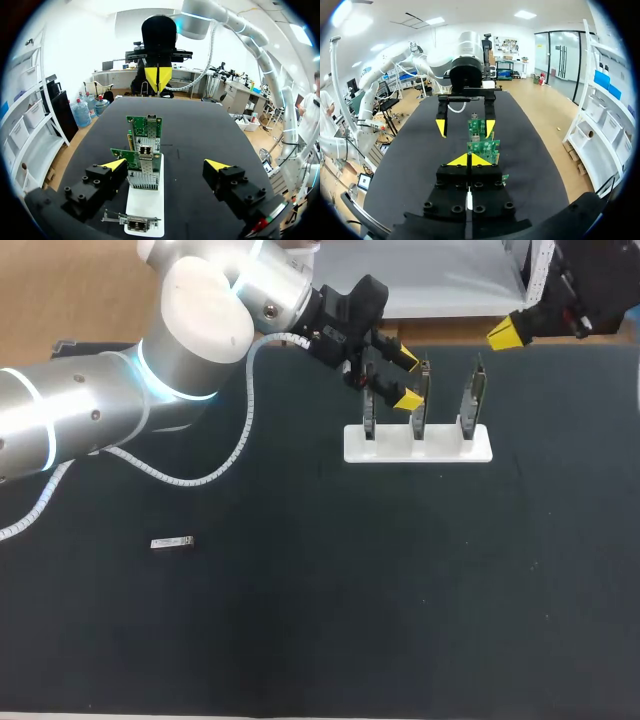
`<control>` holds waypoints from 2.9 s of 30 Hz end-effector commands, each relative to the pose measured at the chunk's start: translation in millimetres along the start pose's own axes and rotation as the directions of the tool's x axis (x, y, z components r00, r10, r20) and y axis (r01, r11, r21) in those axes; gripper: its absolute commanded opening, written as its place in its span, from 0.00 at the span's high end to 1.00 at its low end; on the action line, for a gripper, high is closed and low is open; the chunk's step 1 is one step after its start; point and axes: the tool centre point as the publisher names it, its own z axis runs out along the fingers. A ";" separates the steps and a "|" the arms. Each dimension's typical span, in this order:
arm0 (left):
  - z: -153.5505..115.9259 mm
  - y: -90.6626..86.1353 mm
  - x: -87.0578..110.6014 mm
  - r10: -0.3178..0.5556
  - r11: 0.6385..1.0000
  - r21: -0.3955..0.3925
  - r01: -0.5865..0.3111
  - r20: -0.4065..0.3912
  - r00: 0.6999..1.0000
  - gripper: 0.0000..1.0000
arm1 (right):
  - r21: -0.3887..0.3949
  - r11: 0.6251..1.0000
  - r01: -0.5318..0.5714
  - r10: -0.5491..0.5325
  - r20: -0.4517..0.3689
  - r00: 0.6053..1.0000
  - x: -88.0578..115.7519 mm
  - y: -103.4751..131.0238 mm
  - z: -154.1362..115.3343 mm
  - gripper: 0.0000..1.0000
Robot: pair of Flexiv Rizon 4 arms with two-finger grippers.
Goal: Pick up the optical module with the left hand, and insert it into the network port with the right hand.
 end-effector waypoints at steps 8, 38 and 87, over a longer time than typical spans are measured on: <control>0.1 2.3 -0.9 -0.001 1.000 0.005 0.001 -0.005 1.000 0.00 | -0.037 0.999 -0.002 0.002 -0.008 1.000 14.4 0.9 -9.6 1.00; 0.1 2.3 -0.9 -0.001 1.000 0.005 0.001 -0.005 1.000 0.00 | -0.063 0.998 -0.007 0.006 -0.003 1.000 23.6 4.9 -10.0 1.00; -3.9 4.4 -1.5 0.004 1.000 0.004 -0.003 -0.011 1.000 0.00 | -0.054 0.999 -0.004 0.004 -0.014 1.000 19.8 1.4 -7.1 0.00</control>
